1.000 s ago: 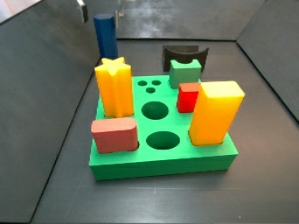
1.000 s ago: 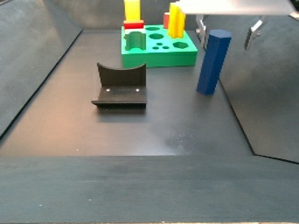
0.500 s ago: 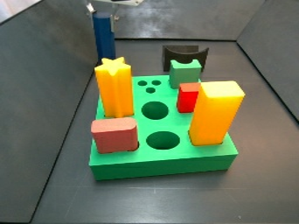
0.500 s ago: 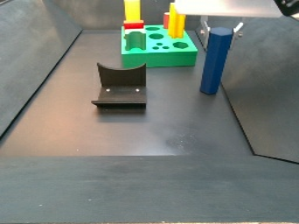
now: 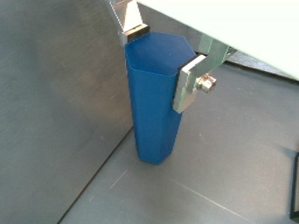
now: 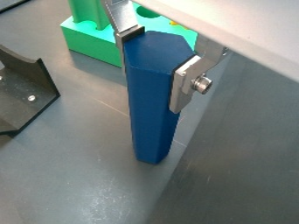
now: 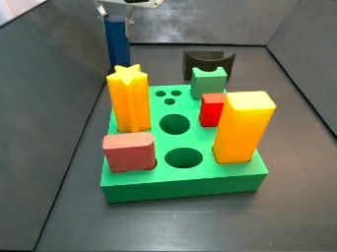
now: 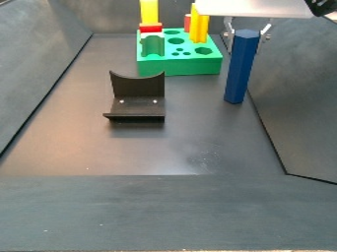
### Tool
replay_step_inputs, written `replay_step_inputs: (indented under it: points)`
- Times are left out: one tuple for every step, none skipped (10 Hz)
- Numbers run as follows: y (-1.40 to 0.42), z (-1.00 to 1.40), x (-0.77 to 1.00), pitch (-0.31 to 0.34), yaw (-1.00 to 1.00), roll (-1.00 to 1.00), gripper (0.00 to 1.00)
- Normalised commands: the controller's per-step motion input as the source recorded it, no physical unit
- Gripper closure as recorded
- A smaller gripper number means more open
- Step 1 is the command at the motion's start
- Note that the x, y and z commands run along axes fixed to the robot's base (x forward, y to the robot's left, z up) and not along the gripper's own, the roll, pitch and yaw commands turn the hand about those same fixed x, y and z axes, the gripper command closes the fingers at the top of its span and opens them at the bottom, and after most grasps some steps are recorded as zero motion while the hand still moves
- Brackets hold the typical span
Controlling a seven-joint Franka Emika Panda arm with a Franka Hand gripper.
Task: Pick up the hexagon object. Move up. Move to above the board. Insert the hexagon object.
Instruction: Pick up the hexagon object, then move up, then move to above the board.
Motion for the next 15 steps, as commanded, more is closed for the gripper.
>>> replay_step_inputs:
  points:
    - [0.00,0.00,0.00,0.000,0.00,0.00,1.00]
    - [0.00,0.00,0.00,0.000,0.00,0.00,1.00]
    - [0.00,0.00,0.00,0.000,0.00,0.00,1.00]
    - [0.00,0.83,0.00,0.000,0.00,0.00,1.00]
    - [-0.01,0.76,-0.03,0.036,0.00,-0.01,1.00]
    - [-0.01,0.62,-0.02,0.049,0.00,-0.01,1.00]
    - [-0.01,0.53,-0.01,0.051,0.00,-0.02,1.00]
    - [-0.01,0.33,0.00,0.062,0.00,-0.03,1.00]
    - [-0.01,0.23,0.00,0.066,0.00,-0.03,1.00]
    - [-0.18,1.00,-0.32,-0.173,-0.40,0.43,1.00]
    - [-0.18,1.00,-0.33,-0.168,-0.37,0.43,1.00]
    - [-0.16,1.00,-0.32,-0.155,-0.26,0.37,1.00]
    - [-0.15,1.00,-0.30,-0.126,-0.20,0.30,1.00]
    - [-0.13,1.00,-0.26,-0.041,-0.11,0.20,1.00]
    - [-0.12,1.00,-0.24,0.025,-0.06,0.13,1.00]
